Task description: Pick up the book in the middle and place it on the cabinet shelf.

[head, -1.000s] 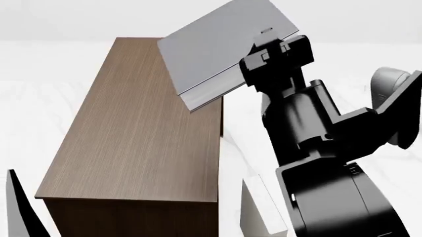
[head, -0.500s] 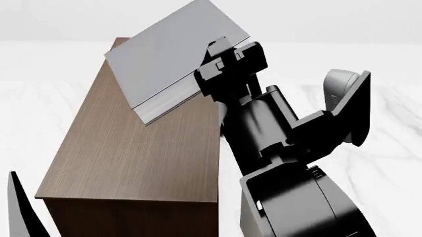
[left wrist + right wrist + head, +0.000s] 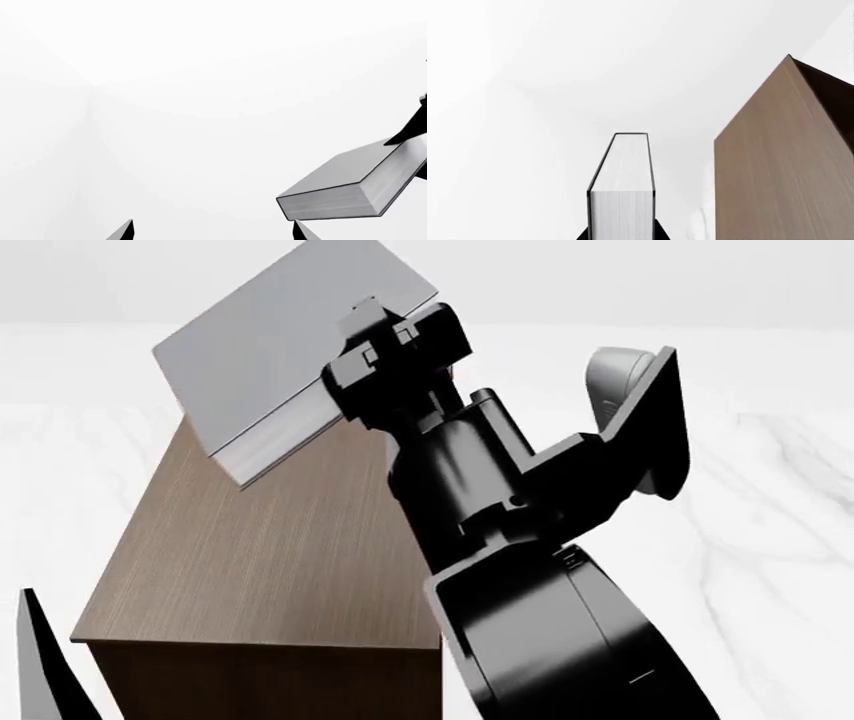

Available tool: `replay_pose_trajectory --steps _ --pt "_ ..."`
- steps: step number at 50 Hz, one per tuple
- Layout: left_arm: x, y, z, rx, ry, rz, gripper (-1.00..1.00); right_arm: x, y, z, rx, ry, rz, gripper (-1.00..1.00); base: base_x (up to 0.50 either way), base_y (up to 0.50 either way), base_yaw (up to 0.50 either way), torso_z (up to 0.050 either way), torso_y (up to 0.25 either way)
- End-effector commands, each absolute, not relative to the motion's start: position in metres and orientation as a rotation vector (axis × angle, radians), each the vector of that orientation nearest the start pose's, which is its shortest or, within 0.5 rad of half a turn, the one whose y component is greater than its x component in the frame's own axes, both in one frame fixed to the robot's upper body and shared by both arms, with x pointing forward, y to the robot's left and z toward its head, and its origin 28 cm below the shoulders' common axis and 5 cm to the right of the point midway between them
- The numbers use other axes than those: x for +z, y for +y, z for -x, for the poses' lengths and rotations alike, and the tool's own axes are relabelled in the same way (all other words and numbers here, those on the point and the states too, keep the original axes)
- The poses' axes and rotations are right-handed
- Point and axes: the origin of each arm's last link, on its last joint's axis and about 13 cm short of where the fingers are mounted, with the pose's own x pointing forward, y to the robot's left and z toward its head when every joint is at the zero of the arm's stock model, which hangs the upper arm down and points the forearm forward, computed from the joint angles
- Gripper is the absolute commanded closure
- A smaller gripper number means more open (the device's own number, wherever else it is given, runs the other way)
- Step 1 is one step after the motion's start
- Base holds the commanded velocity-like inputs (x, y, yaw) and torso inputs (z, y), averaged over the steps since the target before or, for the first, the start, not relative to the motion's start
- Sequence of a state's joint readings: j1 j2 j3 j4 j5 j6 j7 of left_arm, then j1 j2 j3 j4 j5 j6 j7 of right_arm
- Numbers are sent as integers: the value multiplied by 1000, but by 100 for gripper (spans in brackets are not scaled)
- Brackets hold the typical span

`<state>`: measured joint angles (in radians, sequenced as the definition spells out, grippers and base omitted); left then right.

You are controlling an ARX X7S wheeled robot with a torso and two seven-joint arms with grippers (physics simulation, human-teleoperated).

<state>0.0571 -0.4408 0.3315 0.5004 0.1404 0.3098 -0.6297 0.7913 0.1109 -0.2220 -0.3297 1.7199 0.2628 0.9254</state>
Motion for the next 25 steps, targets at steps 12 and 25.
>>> replay_pose_trajectory --steps 12,25 --pt "116 210 -177 122 -782 -171 -100 278 -30 -271 395 104 -1162 100 0 0 0 0 2" --pt "117 210 -177 122 -781 -169 -100 278 -25 -272 375 105 -1122 100 0 0 0 1 2"
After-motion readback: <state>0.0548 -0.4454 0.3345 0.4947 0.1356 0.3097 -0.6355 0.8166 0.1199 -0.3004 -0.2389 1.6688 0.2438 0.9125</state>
